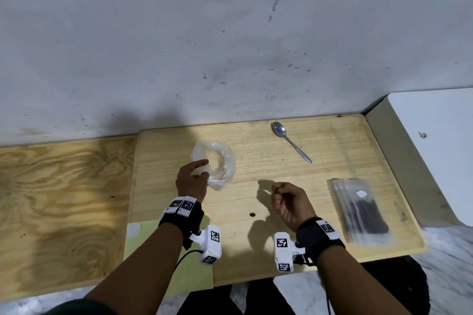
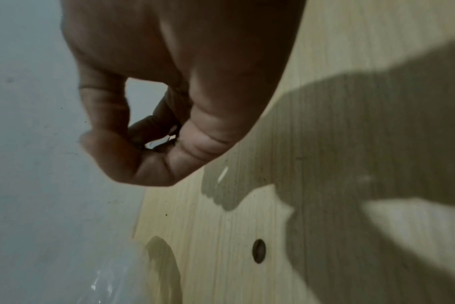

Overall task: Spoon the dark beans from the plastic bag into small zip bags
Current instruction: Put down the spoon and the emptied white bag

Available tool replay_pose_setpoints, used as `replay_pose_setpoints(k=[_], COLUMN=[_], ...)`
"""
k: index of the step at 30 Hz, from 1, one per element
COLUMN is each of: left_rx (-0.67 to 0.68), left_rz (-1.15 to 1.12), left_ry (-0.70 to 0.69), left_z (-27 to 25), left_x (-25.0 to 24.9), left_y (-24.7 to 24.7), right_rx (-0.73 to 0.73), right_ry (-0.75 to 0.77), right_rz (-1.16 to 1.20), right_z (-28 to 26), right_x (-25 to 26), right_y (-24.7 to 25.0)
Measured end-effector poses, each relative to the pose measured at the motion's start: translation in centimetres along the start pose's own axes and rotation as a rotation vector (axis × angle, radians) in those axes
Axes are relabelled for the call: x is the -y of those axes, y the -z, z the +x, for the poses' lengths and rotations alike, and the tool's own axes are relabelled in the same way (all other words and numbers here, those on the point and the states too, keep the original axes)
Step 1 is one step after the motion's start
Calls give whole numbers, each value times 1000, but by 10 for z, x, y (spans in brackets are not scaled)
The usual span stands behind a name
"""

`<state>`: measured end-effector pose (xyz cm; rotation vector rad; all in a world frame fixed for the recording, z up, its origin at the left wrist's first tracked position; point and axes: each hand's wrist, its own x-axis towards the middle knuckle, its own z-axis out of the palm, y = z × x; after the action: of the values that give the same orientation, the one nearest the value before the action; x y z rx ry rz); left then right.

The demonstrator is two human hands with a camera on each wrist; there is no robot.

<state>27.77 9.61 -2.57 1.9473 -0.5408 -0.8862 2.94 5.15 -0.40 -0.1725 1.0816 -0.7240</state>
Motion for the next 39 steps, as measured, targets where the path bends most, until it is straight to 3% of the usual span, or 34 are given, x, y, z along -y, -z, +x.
replay_pose_setpoints(k=[2,4,6,10,13,18,27,31,33,36,39], left_rx=[-2,-2,2,13,16,12,25,32,36,44,59], left_rz=[-6,-9,-9,2,14,17,21,19,14,17,27], left_ry=[-1,-2,-2,-1,-2,6,1,7,3,-13,-44], left_z=[-1,-3,-5,-8,-11,-16,-19,-19,-19,-18,-19], left_x=[-1,-3,-3,0,3,10,13,13,11,6,-1], left_y=[0,0,2,4,8,13,19,23,24,25,24], right_rx=[13,15,15,23,69,47,80,-53,-130,-90,-23], right_ry=[-20,-46,-37,125,242,393,454,403,317,89,-3], right_rz=[12,-136,-394,-964,-1237,-1303,-1466,-1263,-921,-349,-64], right_z=[-1,0,0,1,5,7,14,-2,-9,-10,-8], right_x=[-3,-8,-12,-24,-36,-53,-60,-52,-48,-41,-32], right_y=[1,1,0,-1,7,14,14,2,-2,-10,-19])
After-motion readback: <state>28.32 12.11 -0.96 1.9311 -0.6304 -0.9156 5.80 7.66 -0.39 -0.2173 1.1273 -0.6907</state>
